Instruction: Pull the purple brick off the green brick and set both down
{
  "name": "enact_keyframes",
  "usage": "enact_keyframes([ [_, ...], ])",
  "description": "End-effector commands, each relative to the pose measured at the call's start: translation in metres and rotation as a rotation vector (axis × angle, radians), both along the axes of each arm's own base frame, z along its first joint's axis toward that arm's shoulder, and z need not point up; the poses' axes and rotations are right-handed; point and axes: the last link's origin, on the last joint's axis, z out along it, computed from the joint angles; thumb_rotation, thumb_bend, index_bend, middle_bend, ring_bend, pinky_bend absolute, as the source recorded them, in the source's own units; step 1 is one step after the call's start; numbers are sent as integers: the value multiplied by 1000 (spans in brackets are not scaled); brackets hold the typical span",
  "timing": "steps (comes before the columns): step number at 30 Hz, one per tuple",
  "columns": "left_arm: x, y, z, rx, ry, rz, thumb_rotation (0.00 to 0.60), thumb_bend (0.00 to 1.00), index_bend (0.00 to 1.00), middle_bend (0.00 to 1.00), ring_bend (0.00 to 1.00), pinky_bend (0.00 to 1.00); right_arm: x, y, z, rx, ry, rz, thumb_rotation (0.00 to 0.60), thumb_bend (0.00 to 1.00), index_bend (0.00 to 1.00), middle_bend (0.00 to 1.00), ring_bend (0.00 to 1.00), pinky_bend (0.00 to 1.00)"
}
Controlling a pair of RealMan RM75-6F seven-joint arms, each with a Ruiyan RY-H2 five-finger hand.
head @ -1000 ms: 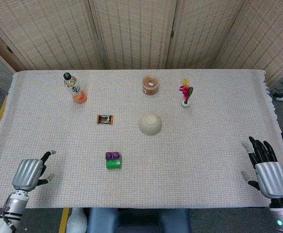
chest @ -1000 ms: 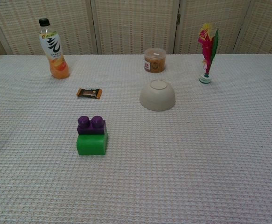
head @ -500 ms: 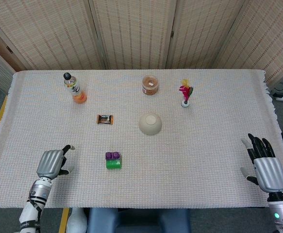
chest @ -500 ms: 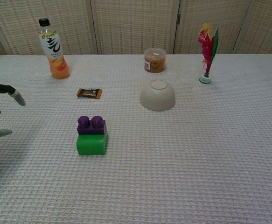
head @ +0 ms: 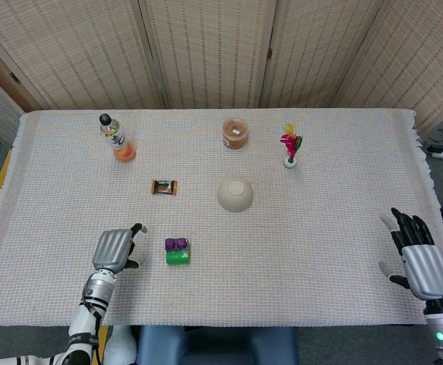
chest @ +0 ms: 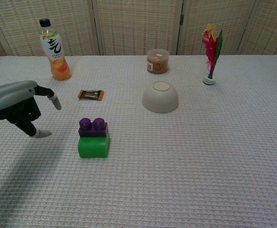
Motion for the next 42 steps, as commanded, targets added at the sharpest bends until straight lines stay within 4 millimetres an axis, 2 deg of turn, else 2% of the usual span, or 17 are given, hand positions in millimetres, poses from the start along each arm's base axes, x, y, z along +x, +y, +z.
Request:
enact_keyframes([
  [1, 6, 0, -5, -12, 11, -3, 600, 277, 355, 1000, 1000, 1000, 0, 1, 1, 0, -2, 1, 600, 332, 0, 0, 0, 0],
  [13, 28, 9, -32, -68, -7, 12, 600, 278, 399, 1000, 1000, 1000, -2, 0, 4, 5, -13, -2, 600, 331, 0, 0, 0, 0],
  [36, 55, 26, -51, -85, -58, 33, 600, 280, 419, 1000, 1000, 1000, -8, 0, 14, -6, -45, -18, 600, 332, 0, 0, 0, 0],
  [42, 53, 27, -55, -82, -52, 37, 600, 281, 463, 1000, 1000, 1000, -9, 0, 15, -10, -45, -25, 600, 331, 0, 0, 0, 0],
])
